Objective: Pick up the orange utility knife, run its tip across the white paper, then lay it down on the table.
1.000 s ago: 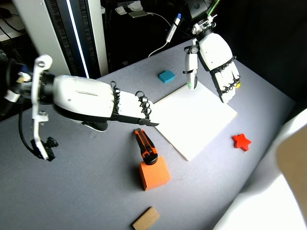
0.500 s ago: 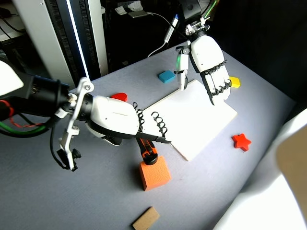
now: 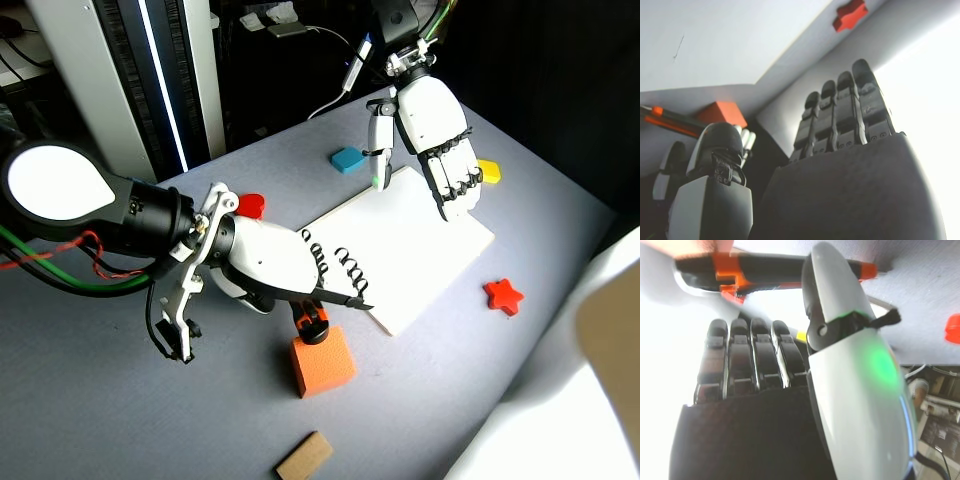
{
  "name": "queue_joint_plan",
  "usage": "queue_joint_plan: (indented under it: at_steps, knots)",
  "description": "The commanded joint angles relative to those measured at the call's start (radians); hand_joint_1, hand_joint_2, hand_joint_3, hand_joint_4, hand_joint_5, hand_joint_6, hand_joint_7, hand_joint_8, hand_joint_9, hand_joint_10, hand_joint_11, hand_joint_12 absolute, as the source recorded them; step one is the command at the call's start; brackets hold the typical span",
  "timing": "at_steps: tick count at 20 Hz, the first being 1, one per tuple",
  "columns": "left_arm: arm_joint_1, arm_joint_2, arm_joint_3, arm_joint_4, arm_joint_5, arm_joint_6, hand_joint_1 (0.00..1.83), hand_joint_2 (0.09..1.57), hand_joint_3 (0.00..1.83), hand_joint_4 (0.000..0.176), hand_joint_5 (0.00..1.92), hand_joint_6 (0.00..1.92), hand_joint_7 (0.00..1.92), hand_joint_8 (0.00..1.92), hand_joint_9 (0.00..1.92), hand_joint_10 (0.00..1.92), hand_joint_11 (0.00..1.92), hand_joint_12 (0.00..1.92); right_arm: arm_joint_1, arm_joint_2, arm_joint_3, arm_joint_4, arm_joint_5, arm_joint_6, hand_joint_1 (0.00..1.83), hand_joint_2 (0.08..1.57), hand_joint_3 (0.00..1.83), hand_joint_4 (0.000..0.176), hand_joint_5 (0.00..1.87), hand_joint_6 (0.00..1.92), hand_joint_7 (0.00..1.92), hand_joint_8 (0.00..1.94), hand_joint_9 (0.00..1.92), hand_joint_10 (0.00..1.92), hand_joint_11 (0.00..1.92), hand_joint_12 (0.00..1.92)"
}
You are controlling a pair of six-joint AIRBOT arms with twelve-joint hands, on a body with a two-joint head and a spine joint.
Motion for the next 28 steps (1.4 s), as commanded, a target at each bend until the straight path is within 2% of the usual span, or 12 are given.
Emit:
queue_joint_plan:
  at_steps: [1, 4, 6, 9, 11, 15, 20, 24, 28]
  knots:
    - [-0.008, 0.003, 0.004, 0.067, -0.057, -0.001, 0.18, 1.27, 0.0, 0.0, 0.01, 0.0, 0.07, 0.0, 0.07, 0.0, 0.0, 0.43, 0.004, -0.001, 0.005, 0.011, 0.028, -0.002, 1.15, 1.11, 0.0, 0.0, 0.0, 0.0, 0.0, 0.0, 0.0, 0.0, 0.0, 0.0]
    - [-0.01, 0.003, 0.004, 0.067, -0.057, -0.001, 0.15, 1.28, 0.0, 0.0, 0.0, 0.0, 0.03, 0.0, 0.05, 0.0, 0.0, 0.36, -0.008, -0.02, 0.023, 0.008, 0.028, -0.004, 1.17, 1.11, 0.0, 0.0, 0.0, 0.0, 0.0, 0.0, 0.0, 0.0, 0.0, 0.0]
    - [-0.012, 0.003, 0.004, 0.067, -0.057, -0.001, 0.19, 1.27, 0.0, 0.0, 0.02, 0.01, 0.06, 0.01, 0.08, 0.01, 0.0, 0.49, -0.009, -0.035, 0.038, 0.007, 0.029, -0.004, 1.17, 1.11, 0.0, 0.0, 0.0, 0.0, 0.0, 0.0, 0.0, 0.0, 0.0, 0.0]
    - [-0.014, 0.003, 0.004, 0.066, -0.06, -0.001, 0.19, 1.27, 0.0, 0.0, 0.01, 0.0, 0.05, 0.0, 0.09, 0.01, 0.0, 0.52, -0.009, -0.061, 0.063, 0.007, 0.029, -0.003, 1.2, 1.11, 0.0, 0.0, 0.0, 0.0, 0.0, 0.0, 0.0, 0.0, 0.0, 0.0]
    - [-0.014, 0.002, 0.006, 0.066, -0.063, -0.001, 0.17, 1.28, 0.0, 0.0, 0.0, 0.0, 0.04, 0.0, 0.07, 0.01, 0.0, 0.43, -0.012, -0.073, 0.073, 0.007, 0.03, -0.002, 1.18, 1.13, 0.0, 0.0, 0.0, 0.0, 0.0, 0.0, 0.0, 0.0, 0.0, 0.0]
    - [-0.013, 0.001, 0.01, 0.067, -0.063, -0.001, 0.18, 1.27, 0.0, 0.0, 0.01, 0.0, 0.05, 0.0, 0.08, 0.01, 0.0, 0.49, -0.012, -0.1, 0.094, 0.006, 0.03, -0.002, 1.22, 1.12, 0.0, 0.0, 0.0, 0.0, 0.0, 0.0, 0.0, 0.0, 0.0, 0.0]
    - [-0.012, 0.0, 0.011, 0.071, -0.063, -0.001, 0.17, 1.28, 0.0, 0.0, 0.0, 0.0, 0.03, 0.0, 0.06, 0.0, 0.0, 0.38, -0.022, -0.136, 0.146, 0.006, 0.029, -0.006, 1.27, 1.16, 0.01, 0.0, 0.0, 0.0, 0.0, 0.0, 0.0, 0.0, 0.0, 0.0]
    - [-0.013, 0.0, 0.013, 0.075, -0.062, -0.001, 0.18, 1.28, 0.0, 0.0, 0.01, 0.0, 0.04, 0.0, 0.06, 0.0, 0.0, 0.34, -0.027, -0.142, 0.148, 0.006, 0.031, -0.01, 1.28, 1.18, 0.02, 0.0, 0.0, 0.0, 0.0, 0.0, 0.0, 0.0, 0.0, 0.0]
    - [-0.014, -0.001, 0.015, 0.075, -0.062, -0.001, 0.21, 1.28, 0.0, 0.0, 0.04, 0.01, 0.07, 0.0, 0.09, 0.01, 0.0, 0.52, -0.023, -0.141, 0.148, 0.006, 0.035, -0.015, 1.26, 1.2, 0.03, 0.0, 0.0, 0.0, 0.01, 0.0, 0.0, 0.0, 0.0, 0.0]
